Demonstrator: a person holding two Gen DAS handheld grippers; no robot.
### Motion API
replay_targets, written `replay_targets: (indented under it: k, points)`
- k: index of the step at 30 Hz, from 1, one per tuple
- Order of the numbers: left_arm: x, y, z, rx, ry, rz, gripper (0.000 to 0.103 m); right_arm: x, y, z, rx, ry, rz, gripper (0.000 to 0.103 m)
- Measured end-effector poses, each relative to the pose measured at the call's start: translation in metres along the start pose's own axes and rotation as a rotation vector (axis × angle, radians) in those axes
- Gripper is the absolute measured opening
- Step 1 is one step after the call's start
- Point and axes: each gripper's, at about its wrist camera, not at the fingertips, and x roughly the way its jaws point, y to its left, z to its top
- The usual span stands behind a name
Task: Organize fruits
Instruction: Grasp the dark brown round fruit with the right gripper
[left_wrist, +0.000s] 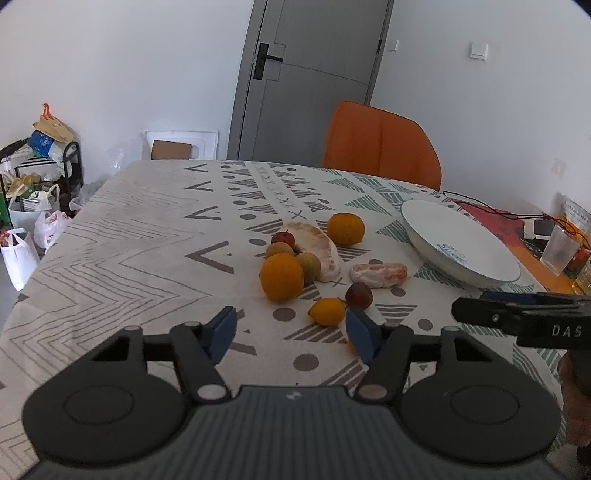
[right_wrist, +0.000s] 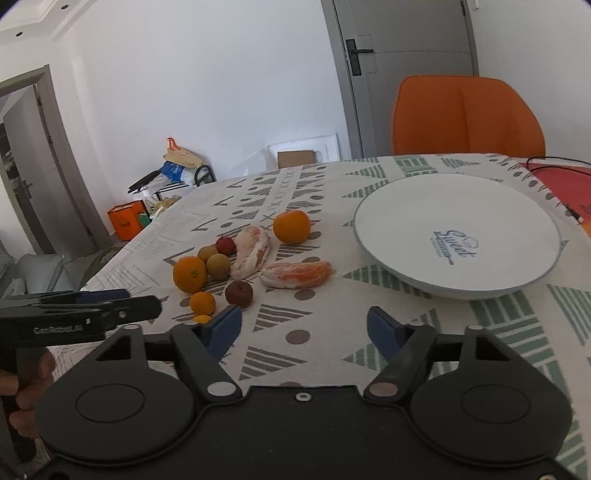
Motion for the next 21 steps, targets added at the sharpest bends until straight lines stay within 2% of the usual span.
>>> replay_targets:
  k: [13,15,19,21]
  points:
    - [0.032,-0.007,0.006,-0.023,0.034,-0.077,0.05,0.023,0.001,-0.003,0.024,0.06,0.035,0.047]
    - [0.038,-0.008,0.005,-0.027,0.048,-0.095,0.045,0.026,0.003,-0.002,0.018,0.067,0.042,0.045]
    - [0.044,-0.005,0.004,-0.043,0.062,-0.11,0.026,0.035,0.007,0.001,0.009,0.084,0.056,0.042]
    - [0.044,-0.002,0.005,-0.057,0.059,-0.109,0.026,0.04,0.011,0.003,-0.001,0.082,0.074,0.04]
